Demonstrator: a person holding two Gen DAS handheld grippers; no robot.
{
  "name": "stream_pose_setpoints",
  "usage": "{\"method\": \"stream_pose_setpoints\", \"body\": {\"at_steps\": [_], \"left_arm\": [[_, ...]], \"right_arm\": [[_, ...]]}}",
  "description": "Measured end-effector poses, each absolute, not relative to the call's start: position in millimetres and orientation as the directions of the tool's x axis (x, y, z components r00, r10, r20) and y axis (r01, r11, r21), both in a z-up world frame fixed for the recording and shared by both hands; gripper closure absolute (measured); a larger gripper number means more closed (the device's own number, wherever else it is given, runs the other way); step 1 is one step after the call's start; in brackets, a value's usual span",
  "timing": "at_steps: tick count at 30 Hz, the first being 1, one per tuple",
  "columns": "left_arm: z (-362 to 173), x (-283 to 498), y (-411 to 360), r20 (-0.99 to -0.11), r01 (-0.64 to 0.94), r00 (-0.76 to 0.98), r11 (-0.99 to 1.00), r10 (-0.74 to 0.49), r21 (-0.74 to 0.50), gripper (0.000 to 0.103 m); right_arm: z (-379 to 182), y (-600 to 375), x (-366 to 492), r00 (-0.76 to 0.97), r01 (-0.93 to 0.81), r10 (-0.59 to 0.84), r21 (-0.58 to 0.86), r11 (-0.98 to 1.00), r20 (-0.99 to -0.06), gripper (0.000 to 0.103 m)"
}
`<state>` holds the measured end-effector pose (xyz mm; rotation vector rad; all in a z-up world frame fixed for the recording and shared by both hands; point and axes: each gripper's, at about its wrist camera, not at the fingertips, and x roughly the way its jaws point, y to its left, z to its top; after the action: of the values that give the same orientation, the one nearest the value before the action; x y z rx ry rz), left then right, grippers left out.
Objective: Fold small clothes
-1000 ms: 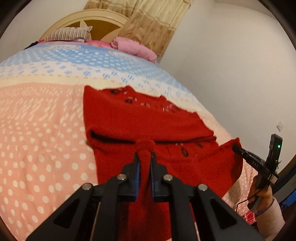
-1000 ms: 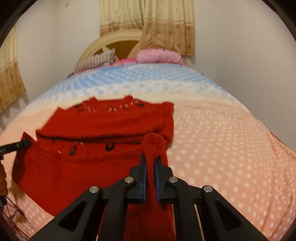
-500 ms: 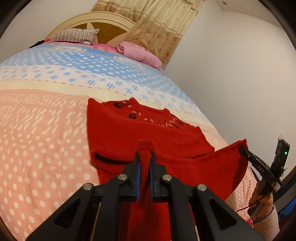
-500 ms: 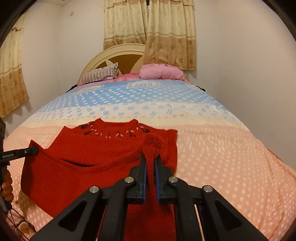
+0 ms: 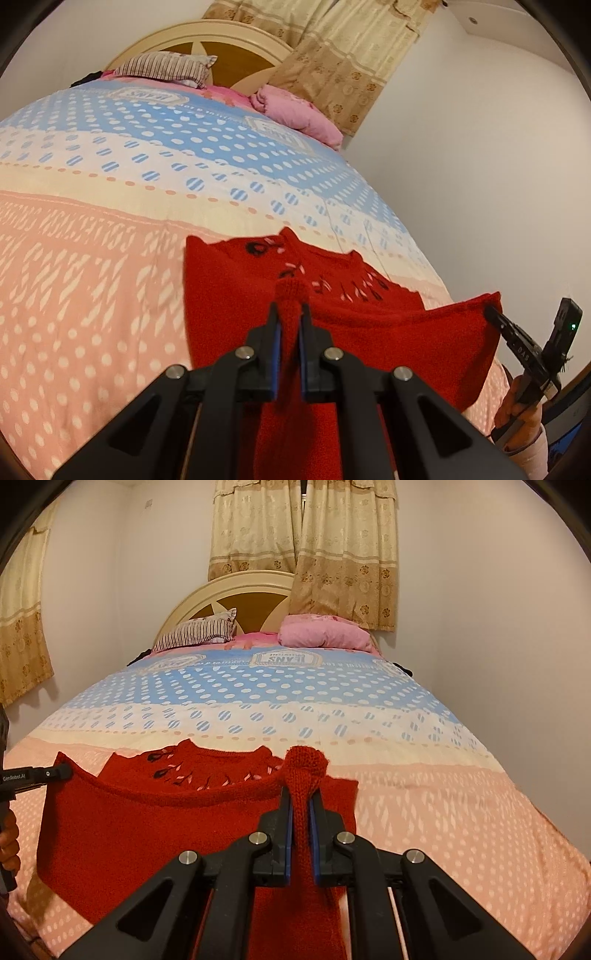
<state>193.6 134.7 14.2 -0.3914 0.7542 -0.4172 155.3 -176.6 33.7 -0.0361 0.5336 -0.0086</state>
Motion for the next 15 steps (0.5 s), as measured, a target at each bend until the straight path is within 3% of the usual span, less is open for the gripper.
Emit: {"method": "stream_pose_setpoints", "body": {"at_steps": [15], "left_arm": [[8,272,148,-0.586,0.139,0.669,0.852,-0.456,-0.504,0.095]], "right_arm": [[30,-172,255,0.853,-0.02,-0.026,-0.083,0.996,-0.52,0.096]]}}
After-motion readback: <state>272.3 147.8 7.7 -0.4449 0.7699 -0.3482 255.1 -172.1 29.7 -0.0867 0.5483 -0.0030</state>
